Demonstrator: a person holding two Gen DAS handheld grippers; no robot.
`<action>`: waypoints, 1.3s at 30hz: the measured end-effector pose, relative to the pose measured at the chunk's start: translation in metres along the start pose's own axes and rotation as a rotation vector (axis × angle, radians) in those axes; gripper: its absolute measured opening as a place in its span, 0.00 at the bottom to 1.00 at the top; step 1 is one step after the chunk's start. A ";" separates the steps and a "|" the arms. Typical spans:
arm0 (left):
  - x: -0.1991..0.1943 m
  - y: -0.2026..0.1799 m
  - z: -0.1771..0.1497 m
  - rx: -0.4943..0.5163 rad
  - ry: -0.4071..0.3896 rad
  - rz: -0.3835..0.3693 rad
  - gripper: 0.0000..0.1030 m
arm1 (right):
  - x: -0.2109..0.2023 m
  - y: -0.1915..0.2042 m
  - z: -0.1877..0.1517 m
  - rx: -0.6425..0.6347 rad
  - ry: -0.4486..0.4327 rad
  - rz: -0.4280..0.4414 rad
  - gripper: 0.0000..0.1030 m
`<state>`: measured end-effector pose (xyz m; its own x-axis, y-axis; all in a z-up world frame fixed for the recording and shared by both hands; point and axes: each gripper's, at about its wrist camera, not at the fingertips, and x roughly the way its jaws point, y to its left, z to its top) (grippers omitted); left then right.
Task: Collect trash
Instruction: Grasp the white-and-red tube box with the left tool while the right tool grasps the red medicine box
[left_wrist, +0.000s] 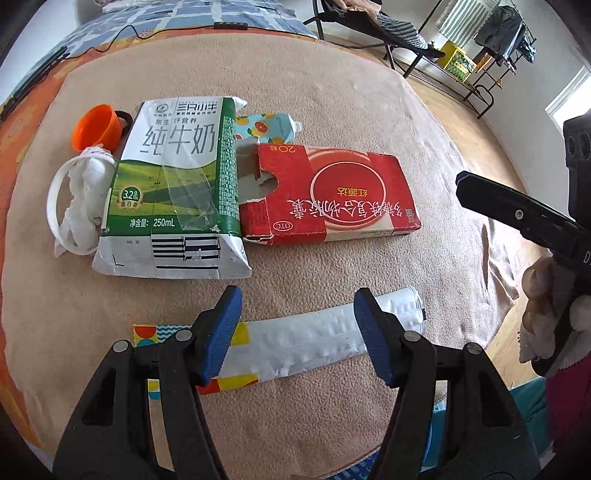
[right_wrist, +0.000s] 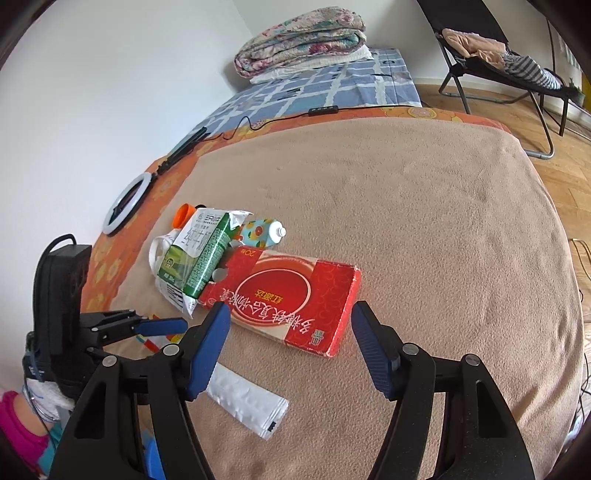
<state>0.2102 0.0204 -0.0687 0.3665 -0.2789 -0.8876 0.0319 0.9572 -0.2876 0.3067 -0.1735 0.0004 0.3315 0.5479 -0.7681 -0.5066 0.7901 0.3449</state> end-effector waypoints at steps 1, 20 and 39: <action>0.002 0.002 0.000 -0.007 0.007 -0.009 0.63 | 0.003 0.000 0.004 -0.002 0.003 0.005 0.66; -0.004 -0.006 -0.051 0.108 0.117 0.033 0.63 | 0.086 -0.005 0.032 0.022 0.195 0.046 0.73; 0.001 -0.026 -0.074 0.185 0.093 0.101 0.49 | 0.083 0.076 -0.017 -0.620 0.229 -0.140 0.81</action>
<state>0.1411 -0.0103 -0.0888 0.2898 -0.1784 -0.9403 0.1727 0.9761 -0.1320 0.2821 -0.0731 -0.0468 0.2849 0.3253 -0.9017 -0.8566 0.5086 -0.0872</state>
